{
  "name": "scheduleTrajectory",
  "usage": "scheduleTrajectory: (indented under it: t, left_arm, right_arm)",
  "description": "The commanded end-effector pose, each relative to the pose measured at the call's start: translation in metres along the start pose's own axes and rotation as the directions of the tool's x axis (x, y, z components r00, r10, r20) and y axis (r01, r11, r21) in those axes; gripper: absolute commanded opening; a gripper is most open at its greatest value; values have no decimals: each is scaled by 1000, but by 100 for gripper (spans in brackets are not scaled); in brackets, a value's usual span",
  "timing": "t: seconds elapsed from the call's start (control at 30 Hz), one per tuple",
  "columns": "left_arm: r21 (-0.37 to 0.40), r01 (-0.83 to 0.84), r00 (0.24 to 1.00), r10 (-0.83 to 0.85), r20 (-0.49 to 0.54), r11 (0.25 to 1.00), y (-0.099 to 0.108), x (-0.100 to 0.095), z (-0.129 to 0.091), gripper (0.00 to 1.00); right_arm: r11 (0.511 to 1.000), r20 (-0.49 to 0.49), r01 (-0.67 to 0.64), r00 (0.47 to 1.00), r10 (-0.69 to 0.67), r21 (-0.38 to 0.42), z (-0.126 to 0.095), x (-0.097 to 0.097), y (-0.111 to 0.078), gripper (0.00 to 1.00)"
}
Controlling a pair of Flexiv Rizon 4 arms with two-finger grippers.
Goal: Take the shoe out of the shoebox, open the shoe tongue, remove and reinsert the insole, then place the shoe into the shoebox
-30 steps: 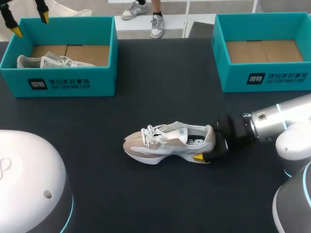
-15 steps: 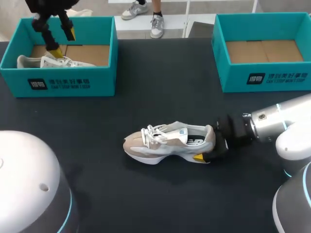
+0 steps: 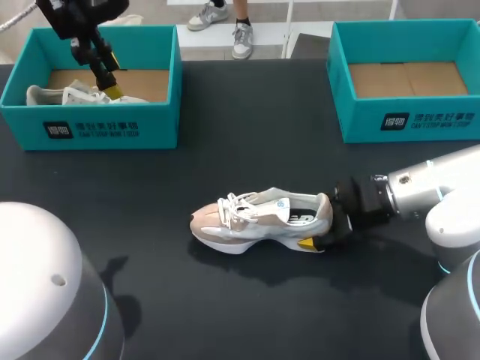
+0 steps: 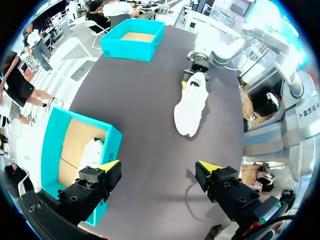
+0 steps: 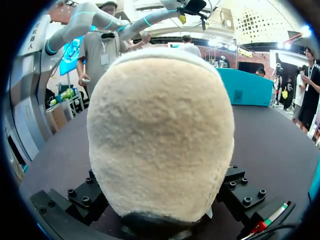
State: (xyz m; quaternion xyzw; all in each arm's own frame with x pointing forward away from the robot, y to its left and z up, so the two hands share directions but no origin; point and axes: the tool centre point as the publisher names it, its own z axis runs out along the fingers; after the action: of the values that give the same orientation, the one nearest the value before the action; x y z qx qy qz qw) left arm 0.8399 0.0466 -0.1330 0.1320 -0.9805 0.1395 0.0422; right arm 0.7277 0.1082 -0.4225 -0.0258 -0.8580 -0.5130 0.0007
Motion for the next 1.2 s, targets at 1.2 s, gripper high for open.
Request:
scheduleTrajectory:
  t: [1.2]
  left_arm:
    - [44, 831, 555, -832, 3, 554, -59, 67, 88, 100]
  right_arm:
    - [1000, 1, 0, 1000, 0, 4, 2, 0, 0, 0]
